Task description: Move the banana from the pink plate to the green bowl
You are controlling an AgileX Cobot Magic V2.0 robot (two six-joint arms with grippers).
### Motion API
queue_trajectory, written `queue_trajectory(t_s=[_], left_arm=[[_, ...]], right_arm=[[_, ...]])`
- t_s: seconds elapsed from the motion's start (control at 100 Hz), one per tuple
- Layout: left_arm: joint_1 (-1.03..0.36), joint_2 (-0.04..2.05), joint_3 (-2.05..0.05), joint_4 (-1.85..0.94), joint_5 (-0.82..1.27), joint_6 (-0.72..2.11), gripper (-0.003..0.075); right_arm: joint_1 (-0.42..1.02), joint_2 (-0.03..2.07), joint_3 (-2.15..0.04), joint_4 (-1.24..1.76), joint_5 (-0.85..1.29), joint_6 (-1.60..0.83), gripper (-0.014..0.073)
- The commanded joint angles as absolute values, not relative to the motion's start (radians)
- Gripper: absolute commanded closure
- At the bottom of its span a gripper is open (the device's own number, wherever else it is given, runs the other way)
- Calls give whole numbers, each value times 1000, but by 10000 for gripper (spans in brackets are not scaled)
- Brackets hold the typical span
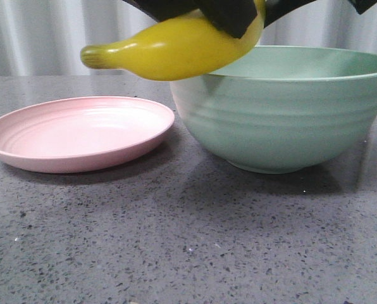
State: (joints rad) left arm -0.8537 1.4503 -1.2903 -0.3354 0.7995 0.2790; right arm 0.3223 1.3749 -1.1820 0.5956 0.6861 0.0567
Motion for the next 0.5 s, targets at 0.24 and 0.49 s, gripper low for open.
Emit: queue_trajectory(t_s=[0.24, 0.49], left_arm=[[-863, 1378, -1362, -363, 743, 282, 289], [-863, 1375, -1408, -363, 745, 282, 290]], right_arm=[[244, 1347, -1294, 551, 613, 38, 500], [180, 1372, -1294, 425, 553, 38, 493]])
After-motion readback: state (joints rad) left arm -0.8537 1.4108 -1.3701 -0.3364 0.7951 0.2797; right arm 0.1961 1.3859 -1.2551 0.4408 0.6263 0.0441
